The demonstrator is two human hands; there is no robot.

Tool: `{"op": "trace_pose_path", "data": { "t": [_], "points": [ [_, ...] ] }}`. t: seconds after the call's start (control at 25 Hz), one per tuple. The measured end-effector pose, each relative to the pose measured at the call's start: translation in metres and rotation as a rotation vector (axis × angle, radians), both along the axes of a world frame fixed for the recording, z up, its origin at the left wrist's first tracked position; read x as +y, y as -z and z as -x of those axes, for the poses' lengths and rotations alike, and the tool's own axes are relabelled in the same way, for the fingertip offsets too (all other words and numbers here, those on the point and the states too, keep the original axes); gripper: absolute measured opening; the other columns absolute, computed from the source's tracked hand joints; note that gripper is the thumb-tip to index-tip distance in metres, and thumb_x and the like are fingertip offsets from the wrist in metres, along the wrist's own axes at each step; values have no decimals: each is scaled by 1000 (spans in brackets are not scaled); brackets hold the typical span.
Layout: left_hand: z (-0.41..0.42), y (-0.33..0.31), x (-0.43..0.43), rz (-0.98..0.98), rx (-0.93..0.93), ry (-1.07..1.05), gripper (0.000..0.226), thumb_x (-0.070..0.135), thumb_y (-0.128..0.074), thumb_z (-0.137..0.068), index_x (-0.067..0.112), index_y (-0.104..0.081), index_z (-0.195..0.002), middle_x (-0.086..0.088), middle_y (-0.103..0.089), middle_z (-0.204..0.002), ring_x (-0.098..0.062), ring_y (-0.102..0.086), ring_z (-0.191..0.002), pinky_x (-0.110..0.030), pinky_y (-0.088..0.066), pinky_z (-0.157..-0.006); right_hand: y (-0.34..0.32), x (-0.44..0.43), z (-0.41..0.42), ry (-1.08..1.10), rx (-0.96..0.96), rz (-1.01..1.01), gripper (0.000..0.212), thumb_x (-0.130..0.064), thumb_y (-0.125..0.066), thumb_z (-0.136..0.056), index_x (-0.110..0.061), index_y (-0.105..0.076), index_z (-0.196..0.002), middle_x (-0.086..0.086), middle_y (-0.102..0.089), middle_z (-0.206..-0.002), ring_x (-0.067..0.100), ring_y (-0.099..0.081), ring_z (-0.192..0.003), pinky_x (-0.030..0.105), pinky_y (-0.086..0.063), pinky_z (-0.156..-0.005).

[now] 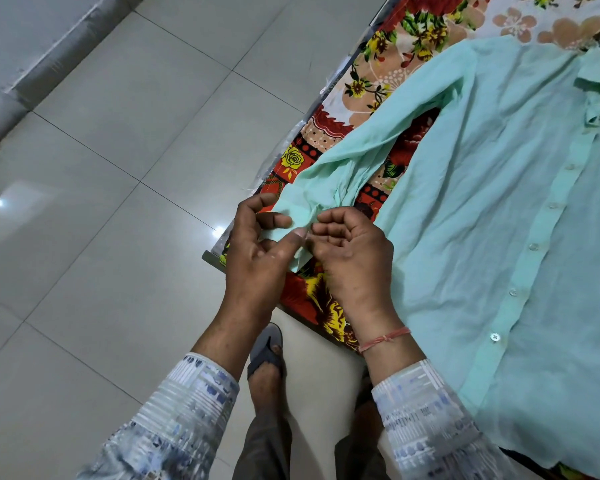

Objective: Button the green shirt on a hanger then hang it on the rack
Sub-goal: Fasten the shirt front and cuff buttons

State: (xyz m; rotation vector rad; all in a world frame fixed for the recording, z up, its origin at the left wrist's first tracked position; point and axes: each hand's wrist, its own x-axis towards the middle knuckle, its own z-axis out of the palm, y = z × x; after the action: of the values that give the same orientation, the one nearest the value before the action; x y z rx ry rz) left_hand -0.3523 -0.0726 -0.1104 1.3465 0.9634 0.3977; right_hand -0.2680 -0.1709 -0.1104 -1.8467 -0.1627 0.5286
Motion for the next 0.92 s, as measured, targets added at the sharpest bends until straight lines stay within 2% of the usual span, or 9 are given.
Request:
{"op": "trace_pose_path", "data": {
  "t": [0.04, 0.12, 0.28, 0.48, 0.56, 0.64, 0.72, 0.8, 0.92],
  "points": [
    [-1, 1, -1, 5, 9, -4, 58, 19, -86, -81, 32, -59, -131, -2, -70, -111, -23, -58, -74, -41, -59, -71, -1, 1, 2, -19, -80, 44, 24, -1, -80, -83, -16, -75, -101, -5, -77, -88, 1, -73, -78, 23, -63, -77],
    [-5, 5, -1, 7, 48, -64, 59, 14, -90, -81, 34, -60, -127, -2, -71, -107, -22, -54, -73, -42, -58, -72, 0, 3, 6, -63, -216, 93, 22, -1, -76, -85, -15, -75, -103, -6, -76, -88, 5, -73, -79, 25, -63, -78],
    [-6, 14, 7, 5, 91, -145, 59, -2, -80, -84, 45, -59, -112, -9, -69, -99, -20, -59, -80, -44, -58, -72, 4, 2, 10, -199, -306, 120, 21, -10, -83, -88, -14, -73, -107, -2, -75, -93, 11, -74, -82, 30, -65, -76],
    [-9, 15, 7, -45, 116, -98, 58, -6, -78, -86, 38, -58, -118, 4, -59, -96, -4, -52, -70, -23, -52, -64, 9, -3, 11, -236, -490, 203, 24, -17, -80, -94, -13, -72, -115, 0, -77, -101, 11, -75, -89, 32, -65, -78],
    [-11, 15, 6, -78, 133, -100, 55, -4, -77, -87, 34, -59, -121, 5, -57, -97, 1, -47, -63, -15, -48, -59, 11, -4, 11, -191, -460, 187, 27, -17, -80, -94, -13, -71, -119, 0, -77, -101, 9, -75, -89, 29, -64, -80],
    [-15, 14, 6, -111, 144, -88, 51, -2, -76, -89, 34, -60, -121, 8, -56, -98, 3, -45, -61, -10, -44, -56, 9, -3, 14, -104, -271, 80, 28, -11, -81, -92, -13, -70, -118, 0, -75, -100, 7, -75, -88, 25, -64, -80],
    [-21, 11, 6, -134, 135, -61, 48, -2, -73, -90, 37, -61, -117, 9, -56, -100, 2, -50, -68, -13, -46, -61, 9, -1, 15, -54, -229, 29, 26, -7, -80, -90, -13, -71, -113, 1, -73, -99, 9, -74, -88, 28, -65, -80],
    [-24, 11, 5, -147, 128, -31, 48, 0, -74, -90, 40, -62, -114, 9, -57, -102, -8, -56, -80, -22, -49, -69, 14, -3, 13, -104, -379, 99, 18, -8, -78, -92, -13, -76, -109, 3, -72, -101, 12, -73, -87, 34, -65, -78],
    [-21, 13, 10, -154, 135, 19, 49, 2, -73, -90, 44, -61, -112, 9, -58, -100, -14, -56, -81, -29, -51, -71, 16, -4, 8, -223, -509, 187, 14, -14, -74, -97, -11, -80, -110, 5, -71, -103, 16, -71, -91, 34, -62, -82]
  ]
}}
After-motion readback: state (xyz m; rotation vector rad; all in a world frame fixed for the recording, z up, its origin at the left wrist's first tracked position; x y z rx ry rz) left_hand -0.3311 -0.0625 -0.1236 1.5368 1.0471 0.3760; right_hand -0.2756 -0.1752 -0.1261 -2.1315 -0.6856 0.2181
